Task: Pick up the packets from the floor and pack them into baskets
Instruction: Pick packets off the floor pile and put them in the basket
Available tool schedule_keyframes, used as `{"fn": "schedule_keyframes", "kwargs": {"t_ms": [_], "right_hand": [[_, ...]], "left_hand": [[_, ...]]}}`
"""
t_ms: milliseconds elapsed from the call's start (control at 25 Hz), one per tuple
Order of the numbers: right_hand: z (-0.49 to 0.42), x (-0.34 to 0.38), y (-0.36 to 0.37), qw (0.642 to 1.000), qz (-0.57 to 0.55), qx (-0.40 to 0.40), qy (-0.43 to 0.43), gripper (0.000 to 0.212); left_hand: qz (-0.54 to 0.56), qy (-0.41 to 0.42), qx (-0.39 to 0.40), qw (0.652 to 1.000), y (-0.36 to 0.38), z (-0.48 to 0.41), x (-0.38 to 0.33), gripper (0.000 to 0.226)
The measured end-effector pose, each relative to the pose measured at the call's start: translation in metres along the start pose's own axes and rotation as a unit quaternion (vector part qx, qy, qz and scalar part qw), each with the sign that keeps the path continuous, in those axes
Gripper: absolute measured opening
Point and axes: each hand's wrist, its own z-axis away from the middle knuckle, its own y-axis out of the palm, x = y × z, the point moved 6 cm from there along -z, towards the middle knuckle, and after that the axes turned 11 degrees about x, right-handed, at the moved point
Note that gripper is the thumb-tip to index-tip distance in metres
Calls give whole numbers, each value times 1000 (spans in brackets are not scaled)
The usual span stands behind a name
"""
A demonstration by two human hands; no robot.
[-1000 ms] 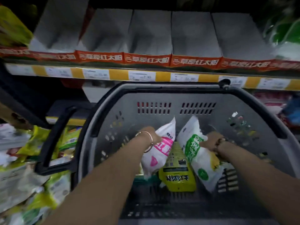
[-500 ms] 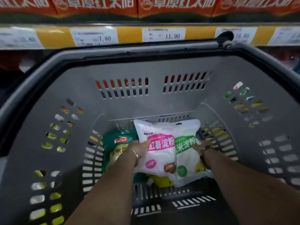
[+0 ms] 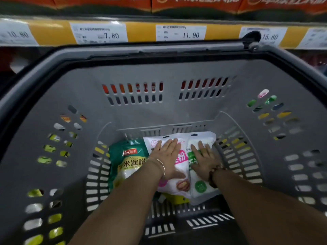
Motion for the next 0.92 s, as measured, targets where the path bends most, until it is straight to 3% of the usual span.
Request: {"fn": "schedule_keyframes", "kwargs": {"t_ms": [240,480,560,680,920], "right_hand": [[-8,1,13,999,21,5,33,72],[-6,2,4,995,32,75,55,77],[0,9,-11,996,5,85,36,85],[27,22,-46,999,-37,30,2,84],[112,60,-109,994,-28,-91,-62,73]], "left_hand": [[-35,-64,41,996,21,-11,4,129],[-7,-67,38,997,17,0,0,126],[12,-60,43,997,11,11,1,115],[55,-85,23,995,-15,43,6,96],[186,-123,-88,971,-84,147,17,89]]}}
